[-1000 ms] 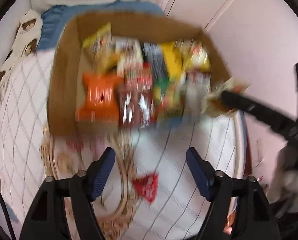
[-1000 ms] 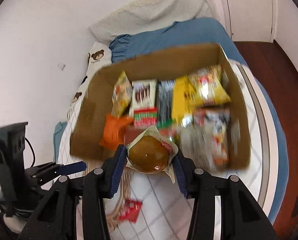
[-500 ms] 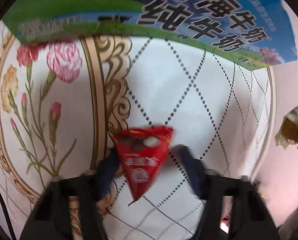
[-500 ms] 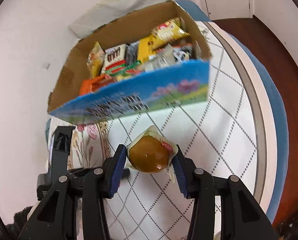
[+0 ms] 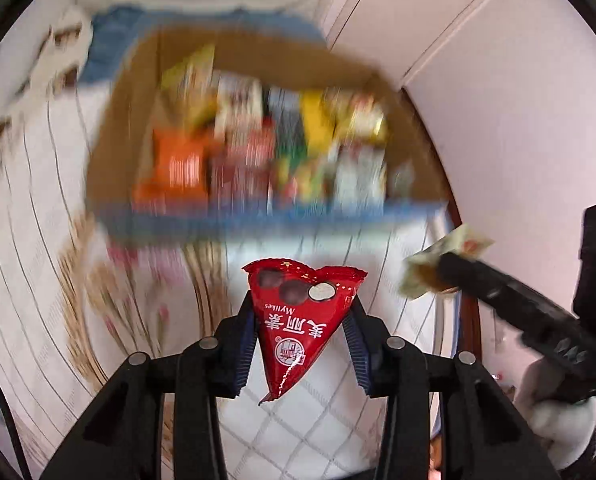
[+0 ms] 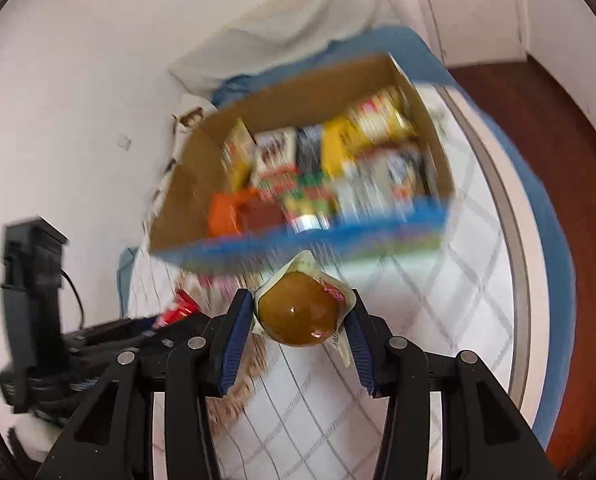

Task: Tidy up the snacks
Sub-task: 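Carry both items into the box, open both tools, and lift away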

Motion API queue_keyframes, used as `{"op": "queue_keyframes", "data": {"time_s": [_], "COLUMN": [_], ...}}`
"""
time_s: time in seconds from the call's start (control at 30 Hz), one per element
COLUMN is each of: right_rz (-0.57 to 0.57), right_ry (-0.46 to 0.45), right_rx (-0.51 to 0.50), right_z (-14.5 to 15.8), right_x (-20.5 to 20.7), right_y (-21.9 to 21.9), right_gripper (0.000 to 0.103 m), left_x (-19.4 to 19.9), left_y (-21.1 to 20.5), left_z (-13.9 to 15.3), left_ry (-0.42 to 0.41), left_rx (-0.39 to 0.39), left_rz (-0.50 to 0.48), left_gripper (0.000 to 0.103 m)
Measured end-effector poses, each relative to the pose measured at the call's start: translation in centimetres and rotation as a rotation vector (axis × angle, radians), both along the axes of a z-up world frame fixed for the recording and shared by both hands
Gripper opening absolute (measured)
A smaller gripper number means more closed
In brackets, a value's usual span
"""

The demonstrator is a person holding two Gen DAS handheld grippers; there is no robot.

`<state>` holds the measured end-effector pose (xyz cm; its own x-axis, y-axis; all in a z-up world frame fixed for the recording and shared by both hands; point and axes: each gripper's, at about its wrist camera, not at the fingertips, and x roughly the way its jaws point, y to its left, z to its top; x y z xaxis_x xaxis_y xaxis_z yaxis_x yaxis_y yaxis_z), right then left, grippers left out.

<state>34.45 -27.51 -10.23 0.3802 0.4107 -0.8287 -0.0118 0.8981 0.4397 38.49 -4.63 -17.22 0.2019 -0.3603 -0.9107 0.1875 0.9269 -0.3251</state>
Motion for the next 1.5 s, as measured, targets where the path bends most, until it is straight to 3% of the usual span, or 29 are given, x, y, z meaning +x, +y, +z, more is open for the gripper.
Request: {"op": "queue_keyframes", "data": {"time_s": [0.13,0.33,0.5,0.53,0.57,0.63,0.77,0.97,1.23,1.5], "right_rz": [0.018,0.022,0.008,0.007,0.002,-0.007,-0.008,-0.012,-0.036,-0.043], "right_ry": [-0.022,0.021,0.115,0.16,0.185,0.2,0.201,0.19,0.165,0.091], "right_rx": [-0.031,-0.073,-0.057,-0.059,-0.065,-0.093,-0.174,-0.317,-0.339,-0.338], "right_z": [0.6,-1.8,-5.1,-6.2,-6.8,-7.4,-7.6,-7.2,-5.5,-2.3], "right_x": [5.5,13.3,17.3,18.2,18.5,18.8,18.6,17.1,14.8,11.3], "right_y": [1.3,3.5,4.0,4.0,4.0,3.6,3.0,1.9,0.8,0.4], "right_gripper": [0.049,0.049,0.054,0.069,0.096,0.102,0.102,0.102,0.102,0.102], "left_x": [6.5,15.1,17.3,17.7,18.0,18.4,18.6,17.8,16.1,12.5], "left_y": [0.0,0.8,1.8,1.8,1.8,1.8,1.5,1.3,0.7,0.1], "left_z": [2.0,-0.6,-3.3,-3.8,-4.4,-5.1,-5.4,-5.6,-5.3,-1.5], "left_ry": [-0.091,-0.063,-0.009,0.006,0.027,0.047,0.03,0.035,0.039,-0.075], "left_rx": [0.126,0.322,0.369,0.372,0.389,0.391,0.382,0.32,0.274,0.269], "left_rz": [0.003,0.013,0.008,0.014,0.018,0.033,0.046,0.074,0.089,0.106], "left_gripper": [0.038,0.038,0.039,0.039,0.04,0.045,0.093,0.1,0.1,0.1]}}
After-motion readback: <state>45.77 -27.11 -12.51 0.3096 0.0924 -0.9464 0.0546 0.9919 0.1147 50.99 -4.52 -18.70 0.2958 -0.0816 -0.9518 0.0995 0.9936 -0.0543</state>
